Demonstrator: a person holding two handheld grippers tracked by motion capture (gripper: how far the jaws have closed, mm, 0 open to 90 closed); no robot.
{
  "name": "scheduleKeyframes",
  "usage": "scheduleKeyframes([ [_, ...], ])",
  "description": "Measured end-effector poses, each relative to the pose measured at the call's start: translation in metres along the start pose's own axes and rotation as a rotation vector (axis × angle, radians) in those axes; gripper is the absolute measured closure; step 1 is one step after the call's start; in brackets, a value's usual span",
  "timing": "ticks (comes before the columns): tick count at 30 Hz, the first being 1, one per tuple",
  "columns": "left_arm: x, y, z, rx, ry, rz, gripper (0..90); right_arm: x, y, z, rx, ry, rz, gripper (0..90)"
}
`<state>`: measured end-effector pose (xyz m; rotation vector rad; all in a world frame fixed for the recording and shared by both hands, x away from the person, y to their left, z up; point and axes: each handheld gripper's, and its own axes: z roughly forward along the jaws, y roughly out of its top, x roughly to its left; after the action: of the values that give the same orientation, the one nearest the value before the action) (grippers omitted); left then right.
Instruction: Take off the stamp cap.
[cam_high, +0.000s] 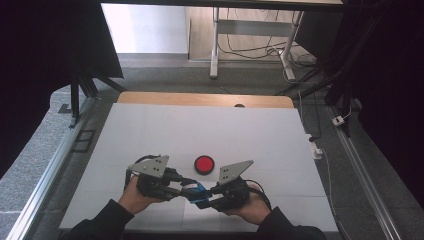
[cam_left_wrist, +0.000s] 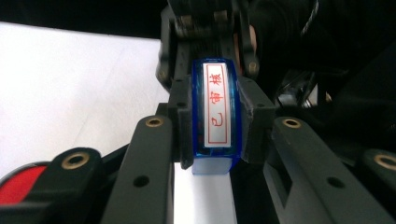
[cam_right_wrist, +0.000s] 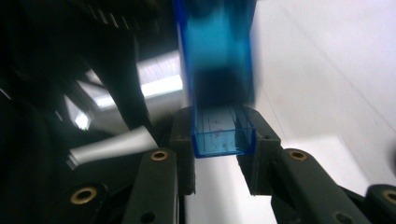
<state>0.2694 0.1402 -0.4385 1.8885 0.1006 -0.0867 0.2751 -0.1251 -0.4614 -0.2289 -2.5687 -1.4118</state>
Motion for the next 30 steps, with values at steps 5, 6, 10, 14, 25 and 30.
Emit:
scheduleKeyframes([
  [5, 0.002, 0.001, -0.021, -0.049, 0.047, -0.007, 70.1, -0.001, -0.007, 0.005, 0.042, -0.003, 0.008, 69.5],
  [6, 0.003, 0.0, -0.022, -0.048, 0.053, -0.014, 70.0, 0.0, -0.006, 0.005, 0.035, -0.011, 0.006, 69.4],
  [10, 0.003, -0.001, -0.016, -0.014, 0.062, -0.037, 69.9, -0.001, -0.004, 0.003, 0.012, -0.023, 0.008, 69.3],
  [14, 0.003, -0.001, -0.014, 0.006, 0.082, -0.054, 69.8, 0.0, -0.005, 0.0, 0.015, -0.05, 0.003, 69.2],
  [25, 0.002, -0.003, -0.01, 0.063, 0.148, -0.086, 69.6, 0.002, -0.006, -0.004, 0.03, -0.097, 0.0, 69.0],
  [30, 0.002, -0.005, -0.011, 0.071, 0.177, -0.095, 69.6, 0.004, -0.007, -0.005, 0.035, -0.109, -0.003, 69.0],
])
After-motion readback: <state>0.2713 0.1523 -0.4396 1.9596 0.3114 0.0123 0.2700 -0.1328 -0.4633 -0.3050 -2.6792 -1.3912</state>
